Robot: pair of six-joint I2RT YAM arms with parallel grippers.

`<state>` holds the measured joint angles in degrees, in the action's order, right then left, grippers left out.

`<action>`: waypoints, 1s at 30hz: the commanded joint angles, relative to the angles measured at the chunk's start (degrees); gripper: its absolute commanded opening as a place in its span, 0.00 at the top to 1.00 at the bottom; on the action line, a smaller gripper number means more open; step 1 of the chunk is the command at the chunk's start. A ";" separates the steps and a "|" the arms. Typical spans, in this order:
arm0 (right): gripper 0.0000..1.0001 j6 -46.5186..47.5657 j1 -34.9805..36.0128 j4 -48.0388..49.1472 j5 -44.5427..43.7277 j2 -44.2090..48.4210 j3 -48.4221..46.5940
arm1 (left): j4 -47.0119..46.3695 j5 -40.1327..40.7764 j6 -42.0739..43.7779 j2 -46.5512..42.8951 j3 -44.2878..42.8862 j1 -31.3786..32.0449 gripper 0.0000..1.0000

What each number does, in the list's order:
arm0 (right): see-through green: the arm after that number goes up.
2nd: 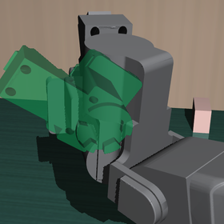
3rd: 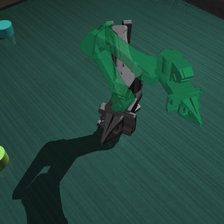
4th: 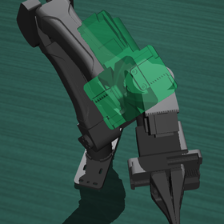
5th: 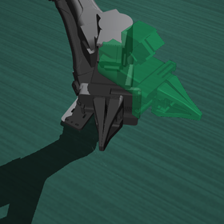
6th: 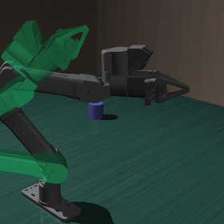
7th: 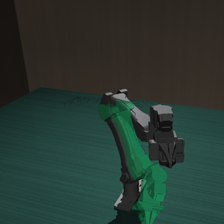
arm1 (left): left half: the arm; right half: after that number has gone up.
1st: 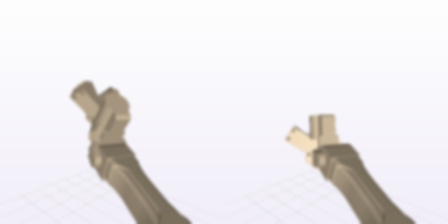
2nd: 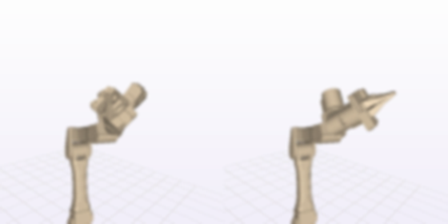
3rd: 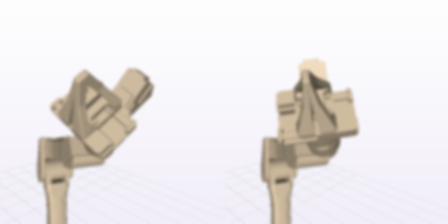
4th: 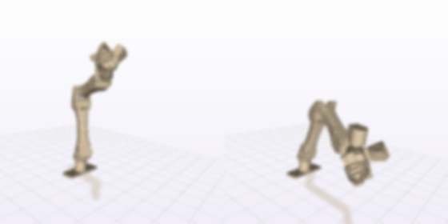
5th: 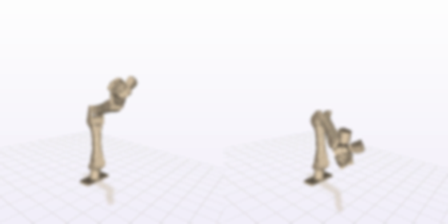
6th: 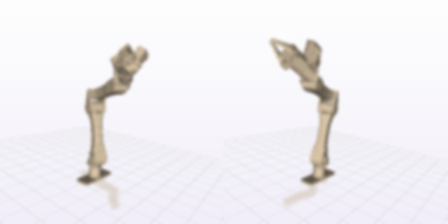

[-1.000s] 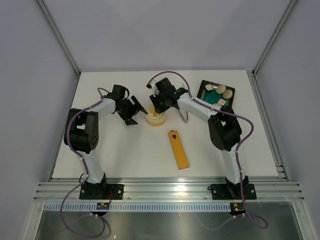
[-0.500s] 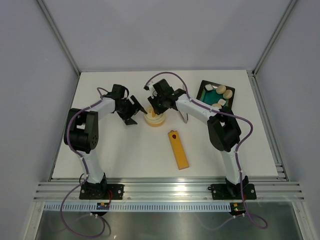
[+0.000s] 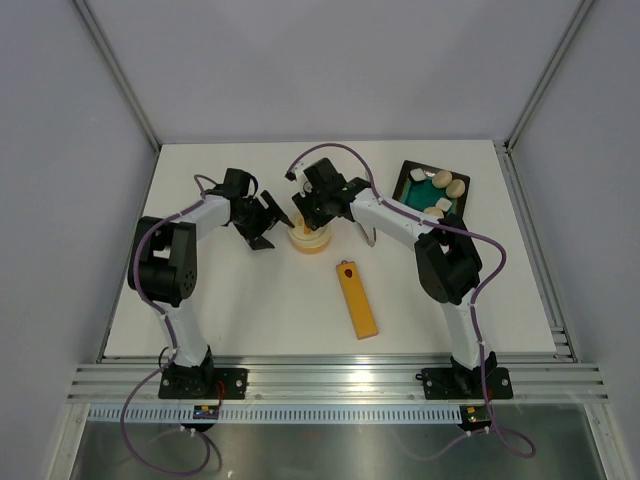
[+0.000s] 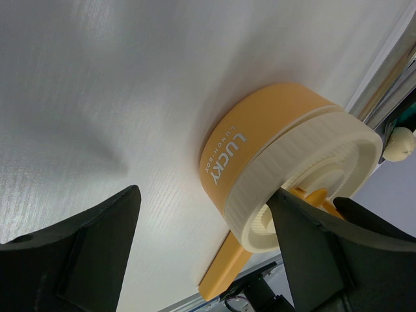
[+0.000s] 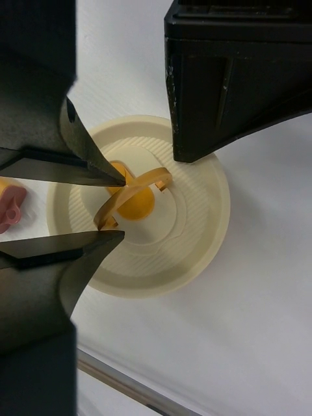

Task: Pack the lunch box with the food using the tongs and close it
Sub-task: Close the box lid on the packing box.

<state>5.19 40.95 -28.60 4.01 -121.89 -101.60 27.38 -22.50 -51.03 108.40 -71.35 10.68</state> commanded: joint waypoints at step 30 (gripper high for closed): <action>0.83 -1.67 1.15 3.37 -5.33 2.35 1.76 | 2.59 2.20 1.89 -2.84 -2.21 -0.04 0.11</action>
<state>4.27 41.36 -26.22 -0.40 -121.89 -100.66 27.94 -21.67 -50.57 108.27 -71.66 10.66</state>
